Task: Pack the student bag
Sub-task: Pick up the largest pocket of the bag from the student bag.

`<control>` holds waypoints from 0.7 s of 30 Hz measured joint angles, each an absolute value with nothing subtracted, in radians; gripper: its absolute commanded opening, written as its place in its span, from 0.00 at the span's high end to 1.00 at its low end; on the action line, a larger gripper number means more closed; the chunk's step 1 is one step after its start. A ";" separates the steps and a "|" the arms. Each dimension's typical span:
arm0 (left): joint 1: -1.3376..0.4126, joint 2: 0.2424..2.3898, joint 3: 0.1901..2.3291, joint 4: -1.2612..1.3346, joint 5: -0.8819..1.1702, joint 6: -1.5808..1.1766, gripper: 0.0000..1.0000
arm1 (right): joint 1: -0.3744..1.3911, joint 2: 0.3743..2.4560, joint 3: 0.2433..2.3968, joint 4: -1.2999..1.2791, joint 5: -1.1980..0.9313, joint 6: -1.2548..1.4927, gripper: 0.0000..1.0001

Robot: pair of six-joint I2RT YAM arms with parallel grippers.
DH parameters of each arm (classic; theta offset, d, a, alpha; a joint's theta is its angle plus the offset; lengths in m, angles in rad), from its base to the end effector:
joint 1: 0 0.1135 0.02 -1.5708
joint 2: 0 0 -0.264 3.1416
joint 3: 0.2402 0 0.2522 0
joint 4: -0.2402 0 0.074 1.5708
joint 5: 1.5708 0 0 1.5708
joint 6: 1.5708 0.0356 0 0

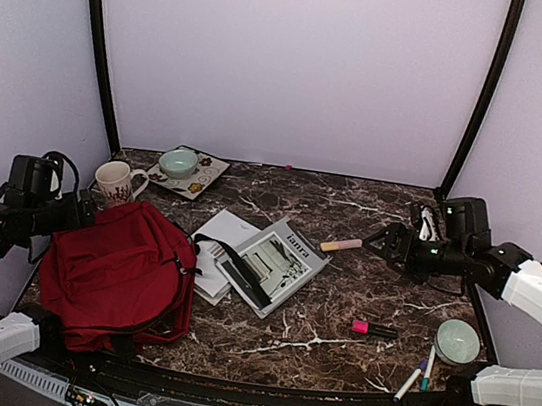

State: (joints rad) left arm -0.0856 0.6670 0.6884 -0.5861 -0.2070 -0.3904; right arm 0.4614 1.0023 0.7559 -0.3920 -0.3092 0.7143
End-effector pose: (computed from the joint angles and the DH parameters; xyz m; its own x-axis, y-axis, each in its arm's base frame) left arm 0.1482 -0.0054 0.2838 -0.4591 -0.3344 -0.8230 -0.2855 0.9328 -0.2198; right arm 0.1892 0.1062 0.2701 -0.8243 0.2871 -0.4880 -0.1362 0.7361 0.6631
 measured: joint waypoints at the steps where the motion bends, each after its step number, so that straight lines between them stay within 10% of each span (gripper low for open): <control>1: -0.101 0.669 0.688 -0.586 -0.207 -0.391 0.02 | 0.466 1.002 0.750 -0.389 -0.313 0.714 0.00; 21: -0.488 0.855 0.790 -0.605 -0.083 -0.430 0.05 | 0.565 1.039 0.730 -0.424 -0.237 0.645 0.00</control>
